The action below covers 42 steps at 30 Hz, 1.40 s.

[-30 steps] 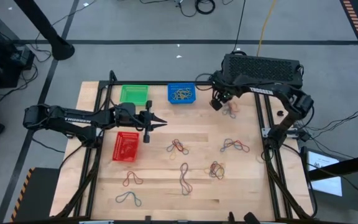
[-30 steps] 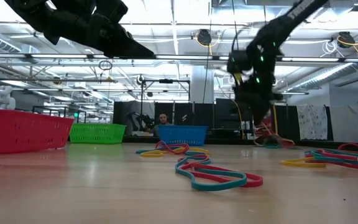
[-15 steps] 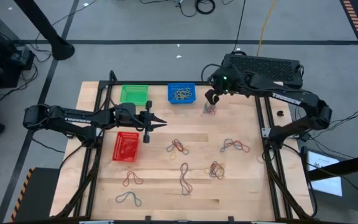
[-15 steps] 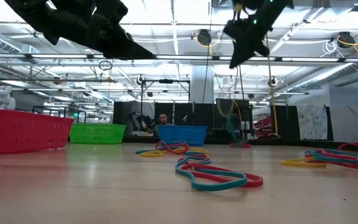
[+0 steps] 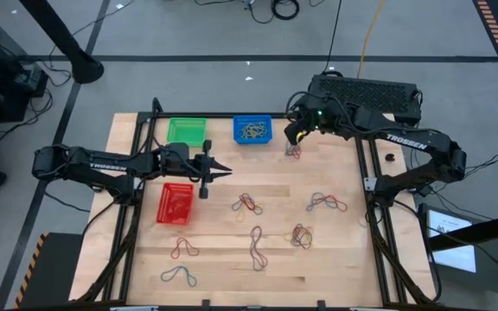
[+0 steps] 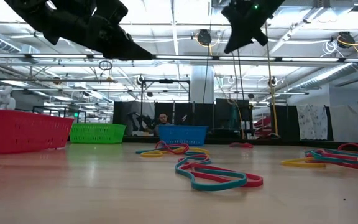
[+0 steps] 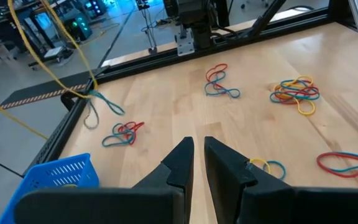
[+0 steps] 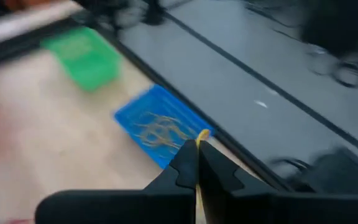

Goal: Sort rubber bands into baskets
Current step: Put the yellow rubber band into the blue bin

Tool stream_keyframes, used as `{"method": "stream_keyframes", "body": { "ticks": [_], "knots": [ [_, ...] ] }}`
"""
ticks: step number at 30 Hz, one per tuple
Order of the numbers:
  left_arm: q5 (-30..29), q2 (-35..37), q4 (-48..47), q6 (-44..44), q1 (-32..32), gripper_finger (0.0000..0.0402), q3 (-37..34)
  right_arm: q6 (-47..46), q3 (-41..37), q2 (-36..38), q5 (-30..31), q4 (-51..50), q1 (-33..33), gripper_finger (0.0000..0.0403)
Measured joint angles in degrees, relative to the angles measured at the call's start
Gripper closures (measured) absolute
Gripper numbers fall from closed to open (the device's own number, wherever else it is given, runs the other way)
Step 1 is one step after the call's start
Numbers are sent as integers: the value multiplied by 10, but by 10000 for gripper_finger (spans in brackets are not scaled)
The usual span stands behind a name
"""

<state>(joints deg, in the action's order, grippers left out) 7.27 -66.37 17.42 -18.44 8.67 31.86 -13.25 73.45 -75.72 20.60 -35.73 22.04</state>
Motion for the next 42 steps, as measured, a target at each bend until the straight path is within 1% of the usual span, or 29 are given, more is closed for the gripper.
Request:
{"method": "stream_keyframes", "body": {
  "ticks": [3, 5, 7, 11, 12, 15, 19, 22, 25, 31, 33, 34, 36, 38, 39, 40, 42],
  "knots": [
    [0, 0, -1, 0, 0, 355, 0, -49, 0, -8, 77, -82, -1, 402],
    [0, 0, -1, 0, 0, 355, 0, -84, -9, -25, 78, -128, 2, 402],
    [0, 0, 0, 0, 0, 355, 0, -98, -29, -46, 48, -164, 5, 402],
    [0, 0, 0, 0, 0, 355, 0, -101, -67, -80, -48, -162, 1, 402],
    [0, 0, 1, 0, 0, 355, 0, -101, -74, -90, -63, -161, -3, 402],
    [0, 0, 1, 0, 0, 355, 0, -101, -84, -110, -89, -150, -12, 402],
    [0, 0, 1, 1, 0, 355, 0, -98, -89, -121, -171, -120, -24, 402],
    [0, 0, 1, 0, 0, 355, 0, -86, -89, -120, -217, -82, -38, 402],
    [0, 0, 1, 1, 0, 355, 0, -78, -89, -107, -239, -51, -54, 402],
    [0, 0, 1, 0, 0, 355, 0, -71, -89, -52, -236, 17, -77, 402],
    [0, 0, 0, 0, 0, 355, 0, -71, -89, -23, -217, 24, -82, 402],
    [0, 0, 0, 0, 0, 355, 0, -73, -89, -7, -190, 21, -86, 402],
    [0, 0, -1, 0, 0, 355, 0, -87, -88, 22, -100, -3, -93, 402],
    [0, 0, -3, 0, 0, 355, 0, -127, -90, 41, 23, -52, -99, 402],
    [0, 0, -3, 0, 0, 355, 0, -152, -97, 47, 71, -68, -99, 402],
    [0, 0, -4, 0, 0, 355, 0, -175, -107, 52, 100, -85, -98, 402],
    [0, 0, -5, 0, -1, 355, 0, -231, -132, 53, 126, -126, -94, 402]
  ]
}}
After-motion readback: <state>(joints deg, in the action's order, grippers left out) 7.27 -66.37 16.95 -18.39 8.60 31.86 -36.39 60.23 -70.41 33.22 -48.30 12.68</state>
